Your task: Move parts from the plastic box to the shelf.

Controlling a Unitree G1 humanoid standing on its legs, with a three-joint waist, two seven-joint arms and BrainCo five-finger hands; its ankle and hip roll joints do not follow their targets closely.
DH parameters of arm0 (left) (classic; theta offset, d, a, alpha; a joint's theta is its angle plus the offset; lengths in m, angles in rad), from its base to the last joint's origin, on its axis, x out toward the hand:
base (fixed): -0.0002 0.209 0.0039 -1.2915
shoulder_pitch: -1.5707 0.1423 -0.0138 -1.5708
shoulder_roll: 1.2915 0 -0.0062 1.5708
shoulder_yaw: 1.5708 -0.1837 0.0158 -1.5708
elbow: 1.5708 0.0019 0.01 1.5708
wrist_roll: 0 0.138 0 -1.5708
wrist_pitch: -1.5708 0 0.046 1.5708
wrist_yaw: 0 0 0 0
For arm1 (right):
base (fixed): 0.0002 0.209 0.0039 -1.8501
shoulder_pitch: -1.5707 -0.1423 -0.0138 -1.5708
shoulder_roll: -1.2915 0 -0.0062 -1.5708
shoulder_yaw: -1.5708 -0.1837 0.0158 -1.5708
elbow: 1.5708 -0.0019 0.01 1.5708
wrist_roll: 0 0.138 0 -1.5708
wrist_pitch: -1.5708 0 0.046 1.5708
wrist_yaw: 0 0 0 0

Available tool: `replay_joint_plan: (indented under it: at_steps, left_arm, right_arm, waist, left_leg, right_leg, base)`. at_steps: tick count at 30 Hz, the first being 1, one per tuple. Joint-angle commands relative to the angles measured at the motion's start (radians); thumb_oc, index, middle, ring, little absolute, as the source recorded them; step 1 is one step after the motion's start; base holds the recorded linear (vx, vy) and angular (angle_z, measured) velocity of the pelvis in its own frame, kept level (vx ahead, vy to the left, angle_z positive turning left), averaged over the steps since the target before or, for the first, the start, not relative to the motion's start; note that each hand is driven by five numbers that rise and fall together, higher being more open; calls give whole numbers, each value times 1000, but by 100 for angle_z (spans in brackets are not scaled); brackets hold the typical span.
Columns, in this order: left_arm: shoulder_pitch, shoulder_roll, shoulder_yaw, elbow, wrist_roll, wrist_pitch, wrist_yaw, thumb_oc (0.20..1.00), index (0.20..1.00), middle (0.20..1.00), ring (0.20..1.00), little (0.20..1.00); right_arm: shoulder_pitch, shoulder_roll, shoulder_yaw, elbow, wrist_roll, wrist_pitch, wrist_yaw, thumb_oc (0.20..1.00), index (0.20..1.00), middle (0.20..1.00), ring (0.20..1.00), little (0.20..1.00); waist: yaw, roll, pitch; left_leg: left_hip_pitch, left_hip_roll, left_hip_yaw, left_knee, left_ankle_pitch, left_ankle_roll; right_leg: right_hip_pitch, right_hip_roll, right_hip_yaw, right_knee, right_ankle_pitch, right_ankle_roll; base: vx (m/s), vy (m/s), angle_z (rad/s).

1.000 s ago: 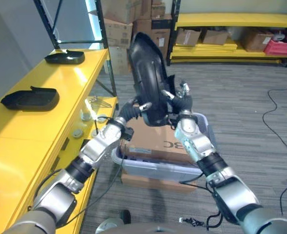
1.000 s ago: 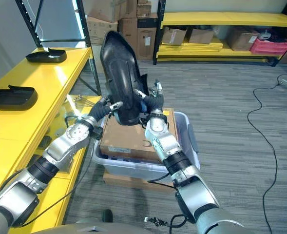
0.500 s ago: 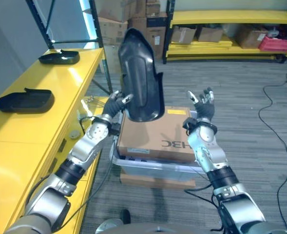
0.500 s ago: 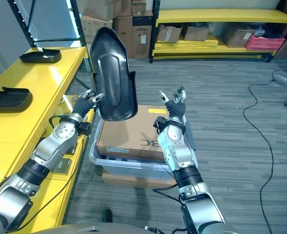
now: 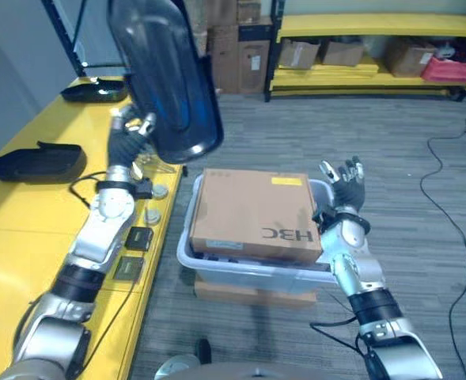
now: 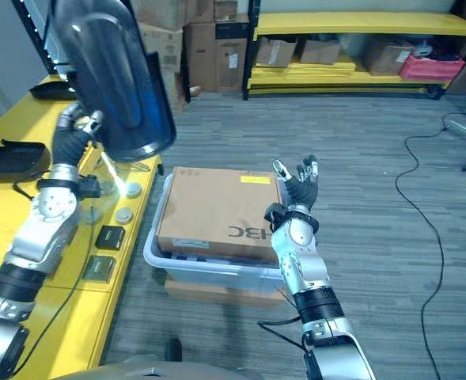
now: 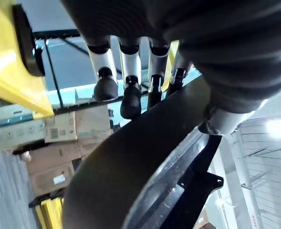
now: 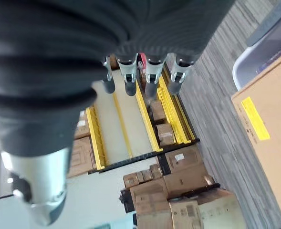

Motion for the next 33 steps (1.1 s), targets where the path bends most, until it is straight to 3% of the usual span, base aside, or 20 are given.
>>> replay_joint_plan:
  at_steps: [1,2,3,9,12,14,15,16,18,20,23,24,25,29,31,33]
  left_arm:
    - [-12,52,70,-48,23,-125,-57,200,200,200,200,200]
    - [22,62,89,-71,1,-140,-79,200,200,200,200,200]
    - [81,78,137,-95,-17,-159,-86,200,200,200,200,200]
    - [256,87,318,-130,-44,-237,-50,200,200,200,200,200]
    - [354,78,414,-165,-44,-271,-42,200,200,200,200,200]
    - [387,75,447,-172,-55,-292,-46,200,200,200,200,200]
    - [430,56,491,-197,-86,-321,-89,200,200,200,200,200]
    - [430,53,490,-204,-89,-328,-87,200,200,200,200,200]
    - [424,51,478,-212,-74,-327,-55,200,200,200,200,200]
    - [427,49,473,-219,-70,-328,-28,200,200,200,200,200]
    - [428,35,459,-225,-46,-344,-37,200,200,200,200,200]
    - [428,34,459,-227,-48,-346,-44,200,200,200,200,200]
    - [433,25,450,-232,-26,-353,-59,200,200,200,200,200]
    - [450,7,444,-229,-16,-359,-57,200,200,200,200,200]
    - [461,-5,453,-228,-21,-357,-61,200,200,200,200,200]
    - [468,-6,465,-229,-33,-352,-67,200,200,200,200,200]
  right_arm:
    - [65,-31,-54,-174,-91,-65,8,1000,1000,1000,1000,1000]
    - [106,-53,-79,-198,-117,-75,7,1000,1000,1000,1000,1000]
    - [152,-83,-124,-207,-124,-87,58,1000,1000,1000,1000,1000]
    - [175,-185,-110,-184,-280,67,316,1000,1000,1000,1000,1000]
    - [216,-207,-51,-206,-279,116,386,1000,1000,1000,1000,1000]
    - [244,-203,-29,-214,-273,132,406,1000,1000,1000,1000,1000]
    - [342,-194,-4,-228,-298,165,459,1000,1000,1000,1000,1000]
    - [365,-198,6,-220,-308,165,491,1000,1000,1000,1000,1000]
    - [385,-215,61,-186,-471,158,571,1000,1000,1000,1000,1000]
    - [370,-223,135,-124,-500,186,647,1000,1000,1000,1000,1000]
    - [333,-186,269,74,-599,152,673,1000,1000,1000,1000,1000]
    - [331,-182,281,95,-610,150,668,1000,1000,1000,1000,1000]
    - [320,-146,345,234,-641,141,670,1000,1000,1000,1000,1000]
    - [321,-81,375,387,-649,263,619,1000,1000,1000,1000,1000]
    - [314,-19,351,624,-618,276,556,1000,1000,1000,1000,1000]
    - [316,5,321,730,-606,293,545,1000,1000,1000,1000,1000]
  waist:
    - [28,3,-23]
    - [19,4,-18]
    - [21,-5,-13]
    - [90,-20,27]
    - [115,-24,52]
    - [113,-24,56]
    - [80,-31,54]
    - [69,-34,55]
    - [57,-45,51]
    - [63,-50,56]
    - [87,-62,60]
    - [90,-62,61]
    - [112,-60,62]
    - [143,-57,58]
    - [176,-50,46]
    - [193,-46,39]
  left_leg:
    - [-4,-41,-167,31,-85,27]
    - [-18,-49,-210,34,-78,33]
    - [-39,-53,-247,40,-69,23]
    - [-155,-46,-296,78,-13,-40]
    - [-192,-30,-278,76,11,-62]
    - [-211,-16,-246,80,20,-68]
    - [-260,48,-32,90,44,-85]
    - [-275,71,39,101,50,-92]
    - [-282,99,114,129,35,-111]
    - [-281,101,107,151,23,-112]
    - [-258,93,133,180,-21,-101]
    - [-259,91,136,179,-20,-102]
    - [-259,82,149,162,-13,-108]
    - [-242,58,129,149,-27,-99]
    - [-213,28,104,130,-55,-79]
    - [-202,12,88,130,-74,-66]
  right_leg:
    - [-128,1,40,244,-66,29]
    - [-145,26,89,260,-68,21]
    - [-143,51,99,257,-93,5]
    - [-120,85,41,203,-109,-33]
    - [-115,99,11,202,-116,-42]
    - [-118,103,-12,198,-111,-43]
    - [-111,101,-99,170,-95,-44]
    - [-110,98,-130,163,-88,-45]
    - [-109,87,-162,158,-92,-41]
    - [-112,78,-170,155,-89,-43]
    - [-111,57,-201,148,-84,-39]
    - [-108,56,-206,144,-81,-38]
    - [-88,54,-233,131,-79,-40]
    - [-71,46,-254,134,-90,-39]
    - [-60,31,-264,137,-97,-30]
    - [-53,19,-267,147,-108,-25]
  base:
    - [-66,-86,99]
    - [-111,-155,194]
    - [-124,-163,229]
    - [-185,-152,97]
    - [-189,-145,46]
    - [-146,-100,84]
    - [-171,-90,173]
    - [-130,-106,237]
    - [-44,17,230]
    - [-47,85,84]
    - [0,77,30]
    - [97,108,33]
    - [116,93,52]
    - [176,153,56]
    - [224,230,27]
    - [217,217,14]
